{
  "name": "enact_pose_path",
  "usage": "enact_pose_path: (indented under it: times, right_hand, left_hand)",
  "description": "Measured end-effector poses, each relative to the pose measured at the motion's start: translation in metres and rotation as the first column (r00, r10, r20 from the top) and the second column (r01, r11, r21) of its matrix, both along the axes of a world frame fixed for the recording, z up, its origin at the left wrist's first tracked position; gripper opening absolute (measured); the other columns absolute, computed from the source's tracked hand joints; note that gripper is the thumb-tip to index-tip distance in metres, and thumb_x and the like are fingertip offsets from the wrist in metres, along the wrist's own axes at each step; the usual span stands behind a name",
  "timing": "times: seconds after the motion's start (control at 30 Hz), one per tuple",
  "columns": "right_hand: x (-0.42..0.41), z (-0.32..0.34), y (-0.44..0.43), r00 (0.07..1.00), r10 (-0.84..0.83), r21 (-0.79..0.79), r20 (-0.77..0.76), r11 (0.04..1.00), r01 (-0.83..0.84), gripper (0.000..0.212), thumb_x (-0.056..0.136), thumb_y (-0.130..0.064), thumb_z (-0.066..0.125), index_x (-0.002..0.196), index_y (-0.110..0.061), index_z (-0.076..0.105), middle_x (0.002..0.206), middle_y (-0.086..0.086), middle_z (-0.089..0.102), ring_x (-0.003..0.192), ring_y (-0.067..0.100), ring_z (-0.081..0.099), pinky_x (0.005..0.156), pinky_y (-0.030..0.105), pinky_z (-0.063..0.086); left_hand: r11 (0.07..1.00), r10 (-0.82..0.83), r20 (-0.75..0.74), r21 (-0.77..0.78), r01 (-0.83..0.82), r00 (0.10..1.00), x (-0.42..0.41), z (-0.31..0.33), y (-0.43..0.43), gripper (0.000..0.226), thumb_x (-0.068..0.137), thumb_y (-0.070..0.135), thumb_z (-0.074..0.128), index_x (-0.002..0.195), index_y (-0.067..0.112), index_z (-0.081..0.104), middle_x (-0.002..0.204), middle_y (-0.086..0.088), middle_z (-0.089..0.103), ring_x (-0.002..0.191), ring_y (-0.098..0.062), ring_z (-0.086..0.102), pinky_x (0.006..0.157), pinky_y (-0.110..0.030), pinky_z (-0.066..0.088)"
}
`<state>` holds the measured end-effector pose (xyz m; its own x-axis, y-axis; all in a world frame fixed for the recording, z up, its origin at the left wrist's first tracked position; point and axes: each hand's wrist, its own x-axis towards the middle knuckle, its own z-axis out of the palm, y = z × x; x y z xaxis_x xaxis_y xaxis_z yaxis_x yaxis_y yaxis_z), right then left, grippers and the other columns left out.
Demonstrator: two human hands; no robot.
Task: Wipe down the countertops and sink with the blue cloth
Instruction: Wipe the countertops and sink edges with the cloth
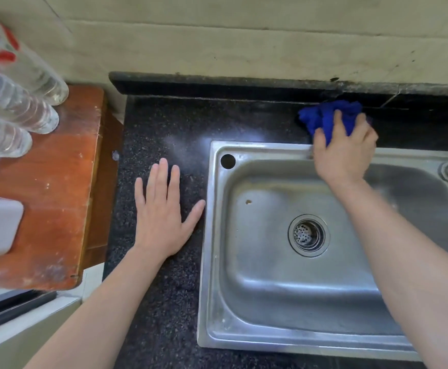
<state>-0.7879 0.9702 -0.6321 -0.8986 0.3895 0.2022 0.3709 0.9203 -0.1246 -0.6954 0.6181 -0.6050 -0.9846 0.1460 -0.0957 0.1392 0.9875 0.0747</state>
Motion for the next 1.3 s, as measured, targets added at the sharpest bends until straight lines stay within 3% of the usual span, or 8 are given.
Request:
enact_pose_path:
  times: [0.2, 0.37, 0.53, 0.67, 0.77, 1.1, 1.2, 1.3]
  right_hand:
    - [-0.042, 0.007, -0.184, 0.927, 0.374, -0.035, 0.015, 0.927, -0.373, 0.060, 0.084, -0.049, 0.052, 0.137, -0.022, 0.059, 0.141, 0.027, 0.049, 0.111, 0.044, 0.052, 0.093, 0.045, 0.037]
    - [-0.056, 0.018, -0.265, 0.771, 0.621, -0.083, 0.140, 0.783, -0.616, 0.060, 0.094, -0.048, 0.042, 0.151, -0.028, 0.040, 0.158, 0.018, 0.031, 0.133, 0.038, 0.038, 0.108, 0.043, 0.027]
    - [-0.045, 0.009, -0.173, 0.873, 0.487, -0.107, -0.005, 0.868, -0.485, 0.050, 0.083, -0.050, 0.058, 0.126, -0.027, 0.068, 0.135, 0.016, 0.059, 0.111, 0.041, 0.057, 0.092, 0.043, 0.041]
    - [-0.021, 0.017, -0.083, 0.961, 0.270, -0.095, 0.060, 0.960, -0.264, 0.054, 0.089, -0.055, 0.052, 0.137, -0.030, 0.058, 0.144, 0.016, 0.048, 0.123, 0.043, 0.047, 0.101, 0.046, 0.037]
    - [-0.026, 0.018, -0.091, 0.972, 0.211, -0.069, 0.107, 0.976, -0.204, 0.059, 0.091, -0.056, 0.048, 0.143, -0.028, 0.052, 0.144, 0.019, 0.044, 0.123, 0.045, 0.043, 0.103, 0.048, 0.033]
    - [-0.081, 0.028, -0.335, 0.850, 0.512, -0.010, 0.122, 0.857, -0.515, 0.048, 0.090, -0.048, 0.047, 0.128, -0.023, 0.061, 0.124, 0.013, 0.052, 0.110, 0.036, 0.049, 0.086, 0.041, 0.033]
    - [-0.084, 0.028, -0.344, 0.834, 0.531, -0.012, 0.152, 0.845, -0.535, 0.043, 0.090, -0.047, 0.049, 0.124, -0.024, 0.061, 0.129, 0.010, 0.050, 0.115, 0.034, 0.047, 0.090, 0.041, 0.033]
    - [-0.074, 0.028, -0.293, 0.812, 0.565, -0.014, 0.144, 0.822, -0.569, 0.045, 0.088, -0.050, 0.047, 0.125, -0.030, 0.061, 0.122, 0.011, 0.054, 0.108, 0.034, 0.050, 0.084, 0.041, 0.033]
  left_hand:
    - [0.997, 0.047, 0.034, -0.069, -0.044, 0.998, 0.010, -0.003, -0.030, 0.085, 0.093, 0.066, 0.030, 0.155, 0.010, 0.020, 0.164, -0.016, 0.005, 0.152, -0.032, 0.005, 0.119, -0.060, 0.009]
    - [0.994, 0.076, 0.027, -0.078, -0.074, 0.997, 0.018, -0.004, -0.040, 0.088, 0.091, 0.069, 0.028, 0.155, 0.009, 0.024, 0.164, -0.017, 0.009, 0.152, -0.032, 0.008, 0.118, -0.060, 0.012]
    - [0.995, 0.090, 0.020, -0.034, -0.089, 0.996, 0.021, -0.010, -0.039, 0.086, 0.091, 0.068, 0.030, 0.154, 0.009, 0.026, 0.164, -0.016, 0.011, 0.151, -0.032, 0.011, 0.117, -0.060, 0.013]
    - [0.994, 0.095, 0.057, -0.051, -0.092, 0.994, 0.019, -0.008, -0.040, 0.087, 0.092, 0.071, 0.024, 0.155, 0.011, 0.023, 0.164, -0.015, 0.009, 0.152, -0.030, 0.005, 0.119, -0.059, 0.010]
    - [0.993, 0.101, 0.076, -0.062, -0.097, 0.992, 0.018, -0.007, -0.040, 0.088, 0.092, 0.072, 0.022, 0.156, 0.012, 0.021, 0.164, -0.015, 0.007, 0.152, -0.030, 0.003, 0.119, -0.059, 0.010]
    - [0.995, 0.090, 0.074, -0.042, -0.087, 0.993, 0.018, -0.007, -0.041, 0.088, 0.092, 0.072, 0.020, 0.155, 0.011, 0.025, 0.164, -0.016, 0.008, 0.153, -0.029, 0.004, 0.119, -0.059, 0.010]
    - [0.996, 0.090, 0.072, -0.026, -0.088, 0.993, 0.018, -0.009, -0.041, 0.090, 0.090, 0.072, 0.010, 0.155, 0.011, 0.027, 0.164, -0.015, 0.009, 0.153, -0.029, 0.004, 0.120, -0.057, 0.008]
    - [0.994, 0.104, 0.059, -0.035, -0.102, 0.993, 0.019, -0.009, -0.039, 0.087, 0.092, 0.072, 0.021, 0.156, 0.013, 0.023, 0.165, -0.014, 0.007, 0.153, -0.028, 0.004, 0.119, -0.057, 0.010]
